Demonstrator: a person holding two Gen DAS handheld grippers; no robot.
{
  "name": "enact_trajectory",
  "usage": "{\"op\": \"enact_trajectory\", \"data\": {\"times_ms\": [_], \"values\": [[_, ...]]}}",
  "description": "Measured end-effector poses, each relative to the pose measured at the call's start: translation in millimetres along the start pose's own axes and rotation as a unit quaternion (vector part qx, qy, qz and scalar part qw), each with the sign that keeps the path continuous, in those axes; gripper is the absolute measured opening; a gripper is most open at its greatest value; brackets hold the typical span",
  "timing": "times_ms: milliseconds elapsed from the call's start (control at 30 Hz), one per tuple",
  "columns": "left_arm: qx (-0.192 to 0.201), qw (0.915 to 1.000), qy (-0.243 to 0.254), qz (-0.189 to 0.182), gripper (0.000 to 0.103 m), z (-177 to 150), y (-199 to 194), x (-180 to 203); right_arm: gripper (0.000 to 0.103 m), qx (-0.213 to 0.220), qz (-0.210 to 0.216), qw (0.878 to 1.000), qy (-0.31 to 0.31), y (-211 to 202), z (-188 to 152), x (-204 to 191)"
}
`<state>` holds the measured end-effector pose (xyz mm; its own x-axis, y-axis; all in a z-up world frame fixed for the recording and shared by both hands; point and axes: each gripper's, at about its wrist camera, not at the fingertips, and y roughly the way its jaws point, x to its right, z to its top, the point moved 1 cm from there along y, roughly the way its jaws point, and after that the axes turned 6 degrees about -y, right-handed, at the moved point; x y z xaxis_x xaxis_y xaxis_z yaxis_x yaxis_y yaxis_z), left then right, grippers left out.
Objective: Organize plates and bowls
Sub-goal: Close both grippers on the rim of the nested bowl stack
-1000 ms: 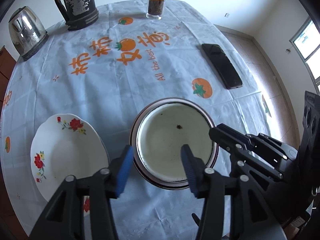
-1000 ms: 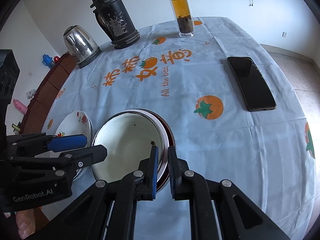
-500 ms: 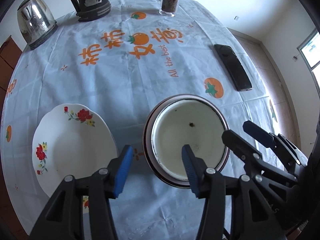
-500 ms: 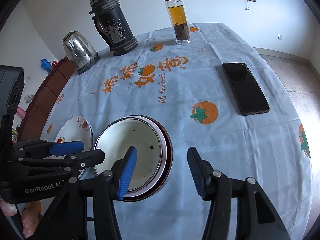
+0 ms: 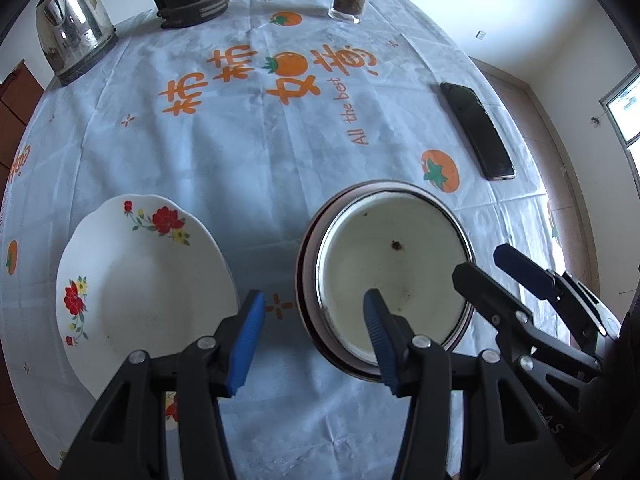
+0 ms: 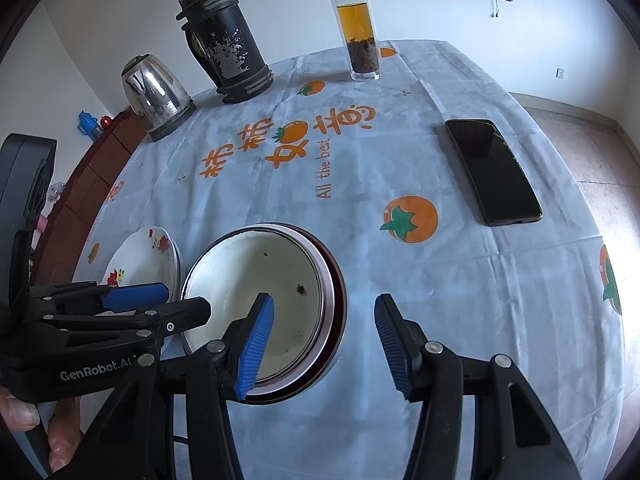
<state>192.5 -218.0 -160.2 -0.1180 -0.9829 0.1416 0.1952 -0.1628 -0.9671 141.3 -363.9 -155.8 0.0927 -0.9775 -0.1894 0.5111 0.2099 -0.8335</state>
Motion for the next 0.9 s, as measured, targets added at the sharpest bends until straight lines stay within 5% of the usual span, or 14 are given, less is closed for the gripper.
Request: {"op": "enact_trajectory", "data": {"times_ms": [433,567,767,900], "values": [[-0.006,0.9999,0.008,-0.008,0.049,0.4,7.9,4.5,0.055,-0.012,0.004,1.0,0.006,9.9,-1.2,1.2],[-0.012,0.9998,0.009,-0.013,0.047,0.0,12.1,5.4,0.042,-0.02,0.009,1.0,0.007,14.5,-1.6,1.9],[-0.016,0.9998,0.015,-0.004,0.032,-0.7,17.9,6.5,0.026,-0.033,0.003,0.999,0.005,22.2,-4.6,2.6],[-0.018,0.9997,0.018,0.001,0.027,-0.6,17.8,5.3,0.023,-0.032,0.002,0.999,0.012,21.3,-4.2,6.0]]}}
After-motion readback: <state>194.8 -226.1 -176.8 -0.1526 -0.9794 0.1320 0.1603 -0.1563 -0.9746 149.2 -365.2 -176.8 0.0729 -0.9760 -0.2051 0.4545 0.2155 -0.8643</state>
